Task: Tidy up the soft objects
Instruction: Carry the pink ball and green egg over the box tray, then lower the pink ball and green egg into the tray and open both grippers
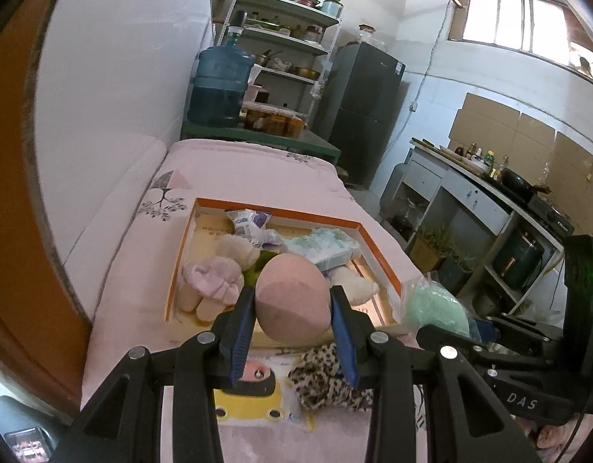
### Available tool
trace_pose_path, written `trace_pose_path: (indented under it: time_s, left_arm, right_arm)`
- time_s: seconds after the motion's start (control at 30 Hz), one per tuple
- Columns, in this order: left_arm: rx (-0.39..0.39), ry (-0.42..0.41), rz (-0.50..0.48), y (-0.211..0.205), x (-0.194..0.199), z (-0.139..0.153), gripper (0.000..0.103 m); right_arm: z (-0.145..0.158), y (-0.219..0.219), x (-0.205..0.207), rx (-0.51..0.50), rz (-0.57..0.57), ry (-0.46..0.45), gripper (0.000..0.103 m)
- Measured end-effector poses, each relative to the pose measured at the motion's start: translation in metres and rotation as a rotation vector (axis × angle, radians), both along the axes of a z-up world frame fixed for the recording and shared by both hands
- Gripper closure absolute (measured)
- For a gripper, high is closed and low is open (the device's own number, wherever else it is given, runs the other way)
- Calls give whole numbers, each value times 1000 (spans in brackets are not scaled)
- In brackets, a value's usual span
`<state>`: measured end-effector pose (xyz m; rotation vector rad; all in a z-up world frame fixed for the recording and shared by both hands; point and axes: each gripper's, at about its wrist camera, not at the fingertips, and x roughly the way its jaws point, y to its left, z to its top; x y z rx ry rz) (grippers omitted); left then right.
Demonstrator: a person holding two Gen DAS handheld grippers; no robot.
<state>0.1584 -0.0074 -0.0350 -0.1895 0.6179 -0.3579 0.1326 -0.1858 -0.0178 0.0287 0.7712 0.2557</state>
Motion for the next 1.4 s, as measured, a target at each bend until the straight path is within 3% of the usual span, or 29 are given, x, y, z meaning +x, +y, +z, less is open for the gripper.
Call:
trace_pose_path:
  time_s: [0.93, 1.4]
  left_arm:
    - [51, 59, -1, -31, 84, -18, 64]
    - [90, 77, 7, -38, 106, -29, 64]
  right_arm:
    - [-11, -38, 84, -13, -59, 10, 61]
    - [-24, -47, 117, -4, -70, 34, 61]
